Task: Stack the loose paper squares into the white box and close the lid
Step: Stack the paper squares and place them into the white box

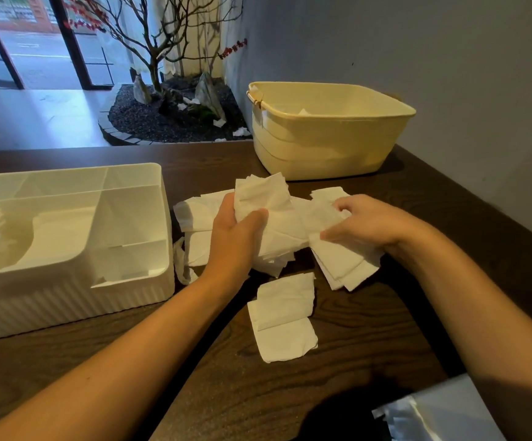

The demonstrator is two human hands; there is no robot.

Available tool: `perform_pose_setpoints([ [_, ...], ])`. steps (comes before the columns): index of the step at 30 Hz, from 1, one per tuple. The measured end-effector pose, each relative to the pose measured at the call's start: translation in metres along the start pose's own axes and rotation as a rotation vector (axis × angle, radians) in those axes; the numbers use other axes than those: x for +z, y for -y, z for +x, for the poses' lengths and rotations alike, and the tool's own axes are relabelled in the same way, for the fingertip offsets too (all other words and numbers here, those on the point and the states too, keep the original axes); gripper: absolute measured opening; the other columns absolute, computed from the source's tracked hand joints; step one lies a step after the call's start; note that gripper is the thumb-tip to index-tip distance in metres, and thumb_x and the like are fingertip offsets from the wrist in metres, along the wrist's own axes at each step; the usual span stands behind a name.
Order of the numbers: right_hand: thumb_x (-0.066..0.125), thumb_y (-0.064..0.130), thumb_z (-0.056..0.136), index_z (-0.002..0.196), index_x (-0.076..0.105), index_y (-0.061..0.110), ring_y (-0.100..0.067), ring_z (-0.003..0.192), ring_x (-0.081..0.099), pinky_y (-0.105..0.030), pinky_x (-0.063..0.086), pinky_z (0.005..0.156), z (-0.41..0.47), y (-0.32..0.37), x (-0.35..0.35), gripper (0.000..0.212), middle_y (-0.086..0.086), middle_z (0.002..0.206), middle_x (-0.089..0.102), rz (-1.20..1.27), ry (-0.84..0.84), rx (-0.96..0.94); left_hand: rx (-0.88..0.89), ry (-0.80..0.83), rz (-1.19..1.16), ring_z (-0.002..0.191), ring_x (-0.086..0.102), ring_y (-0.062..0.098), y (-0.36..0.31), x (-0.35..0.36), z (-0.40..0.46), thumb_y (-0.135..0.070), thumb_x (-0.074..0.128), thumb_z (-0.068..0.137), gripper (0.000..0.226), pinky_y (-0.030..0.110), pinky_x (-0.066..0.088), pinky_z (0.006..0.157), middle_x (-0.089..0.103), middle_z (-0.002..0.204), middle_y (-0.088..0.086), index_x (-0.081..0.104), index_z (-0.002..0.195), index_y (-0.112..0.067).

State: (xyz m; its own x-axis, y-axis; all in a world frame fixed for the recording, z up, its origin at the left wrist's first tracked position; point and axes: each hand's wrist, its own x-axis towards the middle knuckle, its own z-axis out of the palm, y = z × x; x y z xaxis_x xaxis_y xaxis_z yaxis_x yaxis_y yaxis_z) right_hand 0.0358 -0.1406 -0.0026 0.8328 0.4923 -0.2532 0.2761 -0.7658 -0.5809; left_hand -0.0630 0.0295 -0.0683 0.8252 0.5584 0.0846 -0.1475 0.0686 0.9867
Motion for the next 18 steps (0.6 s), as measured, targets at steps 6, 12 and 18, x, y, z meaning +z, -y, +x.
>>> perform_pose_setpoints([
  [6,0.067,0.015,0.091,0.11,0.068,0.019,-0.017,0.091,0.071,-0.036,0.058,0.078,0.003,0.011,0.022,0.02,-0.001,0.103,0.074,0.557,-0.129,-0.022,-0.179,0.105,-0.234,0.103,0.071,0.025,-0.011,0.002,-0.002,-0.017,0.049,0.102,0.027,0.042,0.058,0.087,0.074,0.113,0.006,0.063,0.125,-0.017],
  [12,0.054,0.008,0.097,0.105,0.072,0.019,-0.021,0.094,0.073,-0.041,0.057,0.084,-0.001,0.029,0.039,0.023,-0.001,0.095,0.077,0.779,-0.065,-0.067,-0.216,0.11,-0.197,0.114,0.065,0.031,-0.011,0.003,-0.002,-0.03,0.046,0.104,0.028,0.056,0.05,0.102,0.07,0.123,0.008,0.06,0.128,-0.025],
  [18,0.057,0.0,0.095,0.103,0.071,0.023,-0.018,0.083,0.075,-0.038,0.063,0.07,-0.008,0.037,0.045,0.028,-0.001,0.093,0.078,1.039,-0.11,-0.074,-0.101,0.12,0.041,0.115,0.062,0.02,-0.01,0.009,-0.002,-0.034,0.046,0.106,0.035,0.044,0.054,0.099,0.063,0.128,0.001,0.047,0.14,-0.025],
])
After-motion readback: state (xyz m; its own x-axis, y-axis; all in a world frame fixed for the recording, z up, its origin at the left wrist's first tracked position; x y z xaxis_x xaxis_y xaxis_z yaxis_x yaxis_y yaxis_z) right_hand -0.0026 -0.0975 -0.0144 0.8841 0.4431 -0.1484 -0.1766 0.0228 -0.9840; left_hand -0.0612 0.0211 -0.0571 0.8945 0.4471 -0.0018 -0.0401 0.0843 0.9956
